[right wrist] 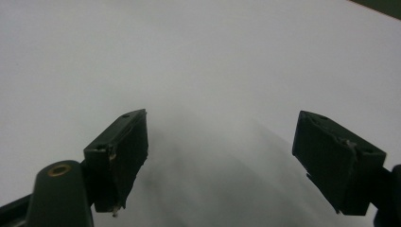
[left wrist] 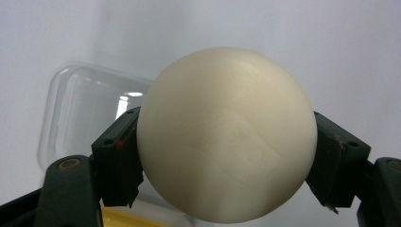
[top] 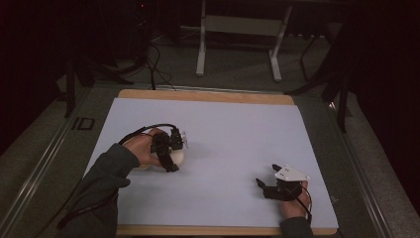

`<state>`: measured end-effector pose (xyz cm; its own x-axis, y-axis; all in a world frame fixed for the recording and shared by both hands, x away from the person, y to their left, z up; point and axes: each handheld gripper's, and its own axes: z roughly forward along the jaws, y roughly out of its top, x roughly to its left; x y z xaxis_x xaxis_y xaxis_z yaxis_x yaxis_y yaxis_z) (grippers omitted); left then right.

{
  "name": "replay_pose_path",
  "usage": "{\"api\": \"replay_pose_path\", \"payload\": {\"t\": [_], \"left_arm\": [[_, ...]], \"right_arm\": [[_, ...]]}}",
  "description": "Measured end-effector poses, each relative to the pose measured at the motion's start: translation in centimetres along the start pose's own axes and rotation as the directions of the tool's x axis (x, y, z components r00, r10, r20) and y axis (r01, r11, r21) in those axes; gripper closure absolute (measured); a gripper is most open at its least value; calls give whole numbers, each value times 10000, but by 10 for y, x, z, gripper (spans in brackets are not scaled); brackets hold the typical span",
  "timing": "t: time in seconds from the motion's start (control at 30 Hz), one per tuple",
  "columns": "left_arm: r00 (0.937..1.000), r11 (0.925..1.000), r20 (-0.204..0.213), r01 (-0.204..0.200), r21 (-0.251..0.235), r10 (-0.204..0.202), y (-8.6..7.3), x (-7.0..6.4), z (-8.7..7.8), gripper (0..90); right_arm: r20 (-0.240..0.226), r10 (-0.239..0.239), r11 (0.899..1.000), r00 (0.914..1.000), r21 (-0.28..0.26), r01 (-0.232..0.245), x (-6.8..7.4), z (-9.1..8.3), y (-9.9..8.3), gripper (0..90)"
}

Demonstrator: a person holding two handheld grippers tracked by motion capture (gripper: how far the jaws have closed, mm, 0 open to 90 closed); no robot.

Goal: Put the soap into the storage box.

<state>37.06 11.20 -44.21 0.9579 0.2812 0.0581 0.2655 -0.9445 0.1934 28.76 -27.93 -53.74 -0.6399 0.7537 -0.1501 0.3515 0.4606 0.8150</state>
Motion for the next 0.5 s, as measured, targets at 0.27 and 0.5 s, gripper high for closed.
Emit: {"api": "replay_pose_path", "payload": {"t": [0.27,0.5], "left_arm": [[9997,9997,-17,237,22,-237,-3,10,-2,248],[9985,9985,-63,544,-66,-545,-7,17,-6,248]], "right_arm": [[-5,-22,10000,10000,1,22,0,0,0,188],[0,-5,10000,10000,10,5,0,0,0,188]]}}
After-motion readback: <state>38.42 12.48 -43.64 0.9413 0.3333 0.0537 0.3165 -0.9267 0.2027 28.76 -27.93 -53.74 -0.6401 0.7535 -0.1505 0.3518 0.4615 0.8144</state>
